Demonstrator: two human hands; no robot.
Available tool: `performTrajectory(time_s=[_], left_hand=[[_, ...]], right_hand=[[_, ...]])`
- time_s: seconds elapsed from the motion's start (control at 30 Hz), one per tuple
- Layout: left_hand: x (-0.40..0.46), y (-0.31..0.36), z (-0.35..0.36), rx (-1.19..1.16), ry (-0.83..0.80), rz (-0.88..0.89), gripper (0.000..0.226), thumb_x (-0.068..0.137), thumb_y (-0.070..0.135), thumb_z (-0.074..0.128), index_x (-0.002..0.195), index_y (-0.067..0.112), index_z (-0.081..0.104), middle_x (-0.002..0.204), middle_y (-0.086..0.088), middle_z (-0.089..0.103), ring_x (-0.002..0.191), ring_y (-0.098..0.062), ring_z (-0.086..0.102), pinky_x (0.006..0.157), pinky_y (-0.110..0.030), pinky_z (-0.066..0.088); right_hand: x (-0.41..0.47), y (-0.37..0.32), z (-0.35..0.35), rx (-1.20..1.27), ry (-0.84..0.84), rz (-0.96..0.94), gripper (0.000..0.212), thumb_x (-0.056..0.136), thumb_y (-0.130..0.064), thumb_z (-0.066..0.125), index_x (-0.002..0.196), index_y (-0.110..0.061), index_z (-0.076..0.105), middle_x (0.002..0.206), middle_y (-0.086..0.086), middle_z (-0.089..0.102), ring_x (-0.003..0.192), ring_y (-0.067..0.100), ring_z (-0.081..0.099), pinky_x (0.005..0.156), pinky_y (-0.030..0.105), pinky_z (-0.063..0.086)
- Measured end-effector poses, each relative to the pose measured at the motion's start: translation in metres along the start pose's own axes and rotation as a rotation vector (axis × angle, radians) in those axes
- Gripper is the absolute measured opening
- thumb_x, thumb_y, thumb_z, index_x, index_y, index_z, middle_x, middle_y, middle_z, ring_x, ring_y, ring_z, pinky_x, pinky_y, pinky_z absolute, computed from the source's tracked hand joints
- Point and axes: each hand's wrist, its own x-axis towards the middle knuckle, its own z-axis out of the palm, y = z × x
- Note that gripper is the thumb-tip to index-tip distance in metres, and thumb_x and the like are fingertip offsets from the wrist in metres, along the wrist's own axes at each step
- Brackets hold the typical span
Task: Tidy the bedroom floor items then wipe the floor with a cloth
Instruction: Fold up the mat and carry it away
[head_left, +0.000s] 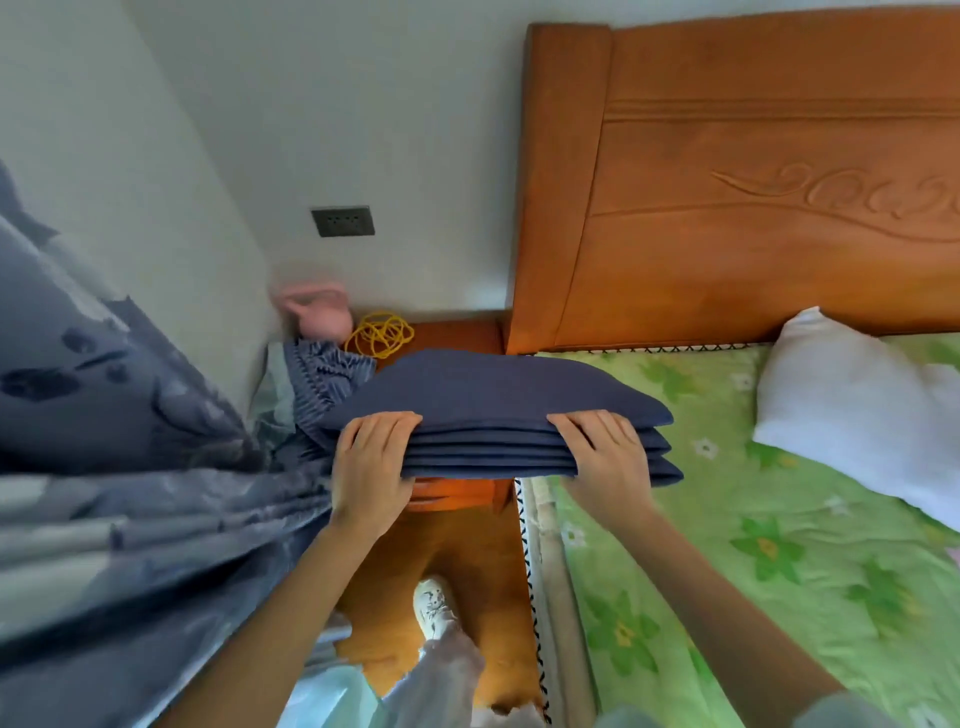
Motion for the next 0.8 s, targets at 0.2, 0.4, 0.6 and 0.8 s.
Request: performTrajectory(time_s=[0.2,0.4,0.6,0.8], left_hand=[[0.049,-0.048,0.025,0.005,-0.009,-0.049,0.061,0.050,0.003,0.083,0.107,0.009,0.062,0.103,-0.006,0.067,0.098,-0.024,0.061,0.094,-0.036,0.036],[0.077,-0.082,0.042,0.032,0.017,-0.089,0.053,0.053,0.000,0.081,0.103,0.007,0.064,0.100,-0.007,0.068,0.095,-0.026,0.062,0.094,-0.036,0.035],[0.090,-0.105,0.067,0.044,0.027,-0.172,0.057,0.046,-0.004,0.080,0.101,0.005,0.065,0.099,-0.009,0.068,0.099,-0.020,0.051,0.091,-0.037,0.035],[0.092,-0.123,0.098,0.091,0.070,-0.224,0.043,0.059,0.001,0.072,0.101,0.005,0.062,0.097,-0.011,0.068,0.099,-0.021,0.050,0.091,-0.038,0.035]], right_hand=[[0.064,0.008,0.049,0.021,-0.025,-0.007,0.050,0.057,-0.011,0.081,0.104,-0.005,0.066,0.095,0.008,0.065,0.086,0.027,0.062,0.083,0.035,0.043],[0.107,0.009,0.091,0.088,-0.045,-0.006,0.048,0.056,-0.007,0.080,0.102,-0.005,0.066,0.093,0.007,0.065,0.085,0.026,0.061,0.082,0.031,0.038],[0.137,0.014,0.130,0.173,-0.111,-0.018,0.049,0.055,-0.006,0.078,0.102,-0.009,0.064,0.092,0.004,0.062,0.087,0.024,0.059,0.082,0.031,0.039],[0.155,0.020,0.167,0.238,-0.163,-0.053,0.051,0.053,-0.003,0.074,0.101,-0.011,0.062,0.091,0.003,0.062,0.087,0.023,0.056,0.082,0.030,0.039]])
